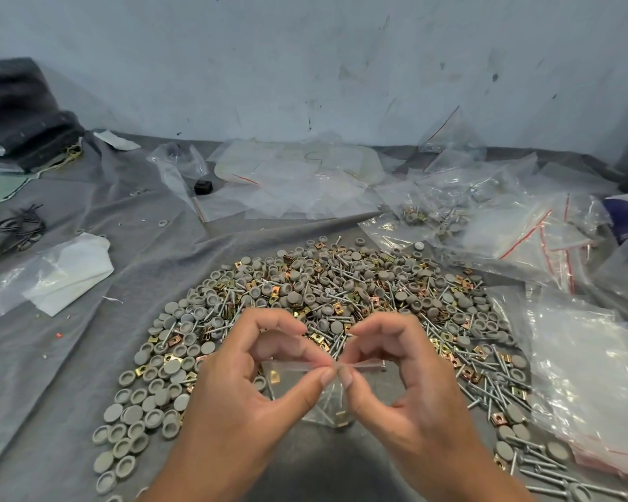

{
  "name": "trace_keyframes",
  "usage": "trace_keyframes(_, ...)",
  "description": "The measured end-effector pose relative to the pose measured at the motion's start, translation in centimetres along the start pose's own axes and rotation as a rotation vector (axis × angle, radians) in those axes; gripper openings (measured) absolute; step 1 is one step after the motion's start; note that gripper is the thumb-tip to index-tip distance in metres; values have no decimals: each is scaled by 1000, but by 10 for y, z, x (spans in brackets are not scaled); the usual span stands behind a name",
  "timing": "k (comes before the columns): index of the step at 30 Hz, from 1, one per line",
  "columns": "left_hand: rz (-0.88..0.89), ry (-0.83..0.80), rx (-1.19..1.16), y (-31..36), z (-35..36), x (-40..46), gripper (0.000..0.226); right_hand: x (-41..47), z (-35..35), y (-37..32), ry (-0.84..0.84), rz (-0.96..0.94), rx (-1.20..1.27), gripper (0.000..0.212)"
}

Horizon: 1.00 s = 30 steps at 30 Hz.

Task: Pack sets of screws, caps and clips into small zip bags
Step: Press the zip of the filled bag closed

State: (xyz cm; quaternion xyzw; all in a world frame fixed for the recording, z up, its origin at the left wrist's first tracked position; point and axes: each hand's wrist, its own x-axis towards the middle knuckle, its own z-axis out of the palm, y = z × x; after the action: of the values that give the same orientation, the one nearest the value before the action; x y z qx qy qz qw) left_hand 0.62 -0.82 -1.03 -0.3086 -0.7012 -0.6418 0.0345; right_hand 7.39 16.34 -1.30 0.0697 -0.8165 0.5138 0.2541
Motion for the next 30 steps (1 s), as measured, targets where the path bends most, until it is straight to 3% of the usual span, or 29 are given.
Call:
trace_keyframes(21, -22, 45, 66, -4, -5, 0, 40, 1, -5, 0, -5, 58, 40, 29)
trace_keyframes(30, -4, 8, 73, -4, -3, 0, 32, 4, -4, -6, 7, 0, 47, 41)
